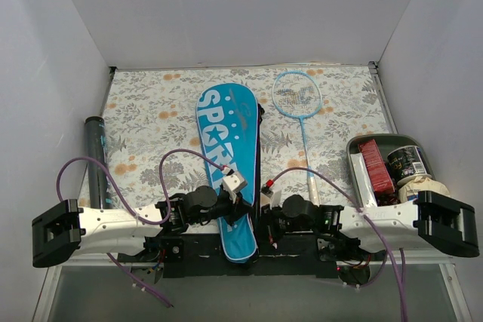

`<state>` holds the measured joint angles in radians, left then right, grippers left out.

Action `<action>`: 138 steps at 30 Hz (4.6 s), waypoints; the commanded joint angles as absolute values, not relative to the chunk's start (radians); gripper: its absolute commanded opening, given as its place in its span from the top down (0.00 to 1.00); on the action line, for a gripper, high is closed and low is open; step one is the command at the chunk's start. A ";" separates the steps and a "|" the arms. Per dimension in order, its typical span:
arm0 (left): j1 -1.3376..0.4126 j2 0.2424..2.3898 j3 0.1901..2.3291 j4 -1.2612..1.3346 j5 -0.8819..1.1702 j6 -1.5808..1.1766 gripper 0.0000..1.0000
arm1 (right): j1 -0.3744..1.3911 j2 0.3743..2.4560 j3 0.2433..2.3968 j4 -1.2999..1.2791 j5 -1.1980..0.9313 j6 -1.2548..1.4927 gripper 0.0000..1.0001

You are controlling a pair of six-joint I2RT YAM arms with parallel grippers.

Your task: Pack up the badminton gear

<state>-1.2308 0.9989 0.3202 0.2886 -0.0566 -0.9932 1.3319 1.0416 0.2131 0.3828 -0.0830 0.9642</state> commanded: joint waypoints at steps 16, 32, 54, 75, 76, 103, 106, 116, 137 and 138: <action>-1.233 0.954 0.319 0.310 -0.072 -0.980 1.00 | 1.404 1.013 0.276 0.425 0.009 0.948 0.99; -1.233 0.974 0.333 0.314 -0.072 -0.971 1.00 | 1.407 0.877 0.187 0.263 0.139 1.009 0.99; -1.233 1.003 0.336 0.322 -0.067 -0.973 1.00 | 1.410 1.094 0.244 0.419 0.071 0.997 0.99; -1.233 0.977 0.319 0.319 -0.071 -0.979 1.00 | 1.428 1.134 0.270 0.436 0.081 0.986 0.99; -1.233 0.977 0.319 0.319 -0.072 -0.979 1.00 | 1.428 1.135 0.270 0.436 0.081 0.988 0.99; -1.233 0.979 0.279 0.374 -0.077 -1.014 1.00 | 1.443 1.457 0.209 1.157 -0.049 1.038 0.99; -1.233 0.965 0.284 0.351 -0.089 -1.014 1.00 | 1.442 1.355 0.190 1.016 -0.005 1.023 0.99; -1.233 0.956 0.353 0.215 -0.196 -1.014 1.00 | 1.440 0.839 0.535 -0.214 0.567 0.850 0.51; -1.233 0.913 0.469 0.110 -0.301 -1.042 1.00 | 0.594 1.029 0.633 -0.284 0.414 0.417 0.44; -1.233 0.911 0.468 0.110 -0.302 -1.045 1.00 | 0.578 1.082 0.640 -0.272 0.413 0.404 0.44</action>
<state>-1.2324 0.9501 0.4252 0.1093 -0.2558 -1.0374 0.6598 0.9737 0.5945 -0.4206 0.5106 0.5629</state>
